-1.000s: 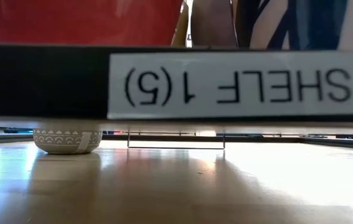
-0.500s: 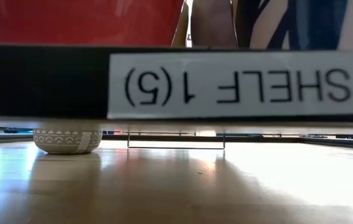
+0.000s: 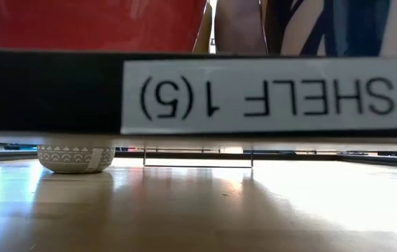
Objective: Place coffee mugs
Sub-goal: Adjust the yellow mug on the shelf
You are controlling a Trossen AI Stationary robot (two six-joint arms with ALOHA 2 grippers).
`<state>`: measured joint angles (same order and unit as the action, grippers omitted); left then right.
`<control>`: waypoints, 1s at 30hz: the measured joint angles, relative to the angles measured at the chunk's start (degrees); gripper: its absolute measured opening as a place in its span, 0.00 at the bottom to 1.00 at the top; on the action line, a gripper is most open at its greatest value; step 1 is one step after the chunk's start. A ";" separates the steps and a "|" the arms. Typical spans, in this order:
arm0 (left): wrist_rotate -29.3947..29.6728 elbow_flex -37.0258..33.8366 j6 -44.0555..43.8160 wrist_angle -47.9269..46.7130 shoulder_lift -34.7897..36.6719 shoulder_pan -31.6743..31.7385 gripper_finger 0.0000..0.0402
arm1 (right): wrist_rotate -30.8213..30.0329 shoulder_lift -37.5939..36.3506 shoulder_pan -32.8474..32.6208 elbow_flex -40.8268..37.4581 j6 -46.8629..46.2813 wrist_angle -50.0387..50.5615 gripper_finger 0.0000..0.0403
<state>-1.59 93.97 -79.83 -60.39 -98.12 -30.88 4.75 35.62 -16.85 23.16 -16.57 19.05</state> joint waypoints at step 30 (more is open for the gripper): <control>36.24 -18.23 28.71 -22.71 38.33 3.11 0.36 | -18.76 -0.01 0.01 0.02 -8.99 -16.90 0.18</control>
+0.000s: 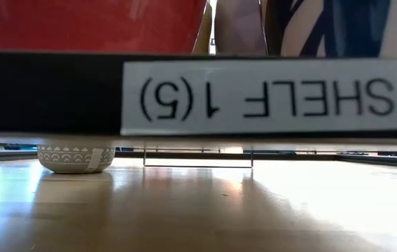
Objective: Place coffee mugs
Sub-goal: Adjust the yellow mug on the shelf
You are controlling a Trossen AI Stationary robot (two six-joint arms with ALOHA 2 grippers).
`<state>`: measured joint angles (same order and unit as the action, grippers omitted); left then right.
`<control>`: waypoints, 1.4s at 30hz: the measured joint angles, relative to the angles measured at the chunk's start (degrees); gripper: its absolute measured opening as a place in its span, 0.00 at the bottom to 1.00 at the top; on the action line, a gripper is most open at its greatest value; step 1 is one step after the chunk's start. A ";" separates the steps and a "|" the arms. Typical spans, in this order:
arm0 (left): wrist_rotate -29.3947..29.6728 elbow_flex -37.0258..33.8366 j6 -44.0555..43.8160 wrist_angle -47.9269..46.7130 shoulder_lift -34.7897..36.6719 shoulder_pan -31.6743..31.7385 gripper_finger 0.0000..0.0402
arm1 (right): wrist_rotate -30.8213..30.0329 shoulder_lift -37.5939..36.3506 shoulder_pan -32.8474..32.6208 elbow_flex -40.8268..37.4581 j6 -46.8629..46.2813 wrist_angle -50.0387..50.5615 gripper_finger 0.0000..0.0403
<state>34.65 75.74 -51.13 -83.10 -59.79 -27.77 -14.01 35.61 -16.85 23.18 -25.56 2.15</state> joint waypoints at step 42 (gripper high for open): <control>-26.18 -48.71 28.77 69.33 34.45 19.30 0.36 | -9.85 0.01 0.01 -0.02 1.51 -1.52 0.18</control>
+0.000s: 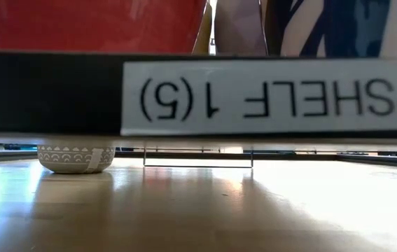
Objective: Place coffee mugs
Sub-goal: Adjust the yellow mug on the shelf
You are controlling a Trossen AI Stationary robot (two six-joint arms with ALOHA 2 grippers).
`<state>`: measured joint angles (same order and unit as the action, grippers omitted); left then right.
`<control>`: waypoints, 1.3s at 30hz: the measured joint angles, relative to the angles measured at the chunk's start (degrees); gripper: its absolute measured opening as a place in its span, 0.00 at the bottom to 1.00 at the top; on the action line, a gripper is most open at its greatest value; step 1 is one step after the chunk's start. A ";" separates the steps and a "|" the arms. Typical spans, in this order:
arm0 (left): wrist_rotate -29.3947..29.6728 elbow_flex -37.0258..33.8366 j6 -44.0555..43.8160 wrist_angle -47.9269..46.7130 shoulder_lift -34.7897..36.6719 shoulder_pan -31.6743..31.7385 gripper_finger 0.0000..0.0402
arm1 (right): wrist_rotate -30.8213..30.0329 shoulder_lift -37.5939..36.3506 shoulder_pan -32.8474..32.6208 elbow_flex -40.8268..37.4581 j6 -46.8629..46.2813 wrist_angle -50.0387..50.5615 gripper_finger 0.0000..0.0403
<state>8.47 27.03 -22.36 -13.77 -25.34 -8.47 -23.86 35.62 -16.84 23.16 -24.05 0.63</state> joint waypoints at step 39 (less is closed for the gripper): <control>1.33 0.00 -1.99 3.75 -0.26 -0.03 0.36 | -0.07 0.00 0.00 -0.02 0.09 1.50 0.18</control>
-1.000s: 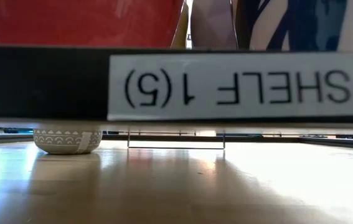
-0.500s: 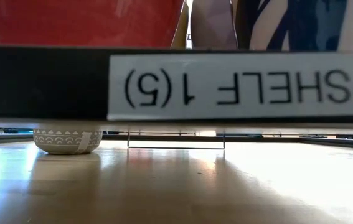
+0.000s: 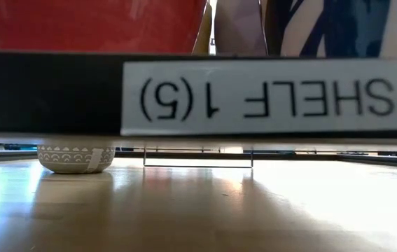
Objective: Place coffee mugs
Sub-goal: Adjust the yellow mug on the shelf
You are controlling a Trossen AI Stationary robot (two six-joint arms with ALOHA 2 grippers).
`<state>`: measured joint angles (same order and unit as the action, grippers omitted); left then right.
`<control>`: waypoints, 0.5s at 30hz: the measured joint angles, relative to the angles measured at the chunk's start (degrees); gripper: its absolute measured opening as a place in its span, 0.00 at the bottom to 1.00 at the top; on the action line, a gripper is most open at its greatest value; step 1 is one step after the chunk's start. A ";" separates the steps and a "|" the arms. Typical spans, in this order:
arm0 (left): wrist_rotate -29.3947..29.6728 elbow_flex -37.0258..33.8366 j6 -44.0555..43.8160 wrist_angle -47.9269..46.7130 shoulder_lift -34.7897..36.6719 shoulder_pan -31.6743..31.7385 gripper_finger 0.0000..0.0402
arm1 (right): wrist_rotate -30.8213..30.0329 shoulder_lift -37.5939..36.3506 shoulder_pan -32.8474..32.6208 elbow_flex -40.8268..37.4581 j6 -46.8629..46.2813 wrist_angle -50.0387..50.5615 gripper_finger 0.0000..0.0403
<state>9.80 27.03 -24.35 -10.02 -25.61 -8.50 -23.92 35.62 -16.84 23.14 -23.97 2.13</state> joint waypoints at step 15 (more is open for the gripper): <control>0.01 0.00 -2.09 0.02 0.00 0.01 0.36 | -2.42 0.00 0.00 0.00 -1.53 -0.13 0.18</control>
<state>9.80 27.03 -26.44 -10.00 -25.61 -8.49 -26.35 35.62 -16.84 23.14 -25.50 2.00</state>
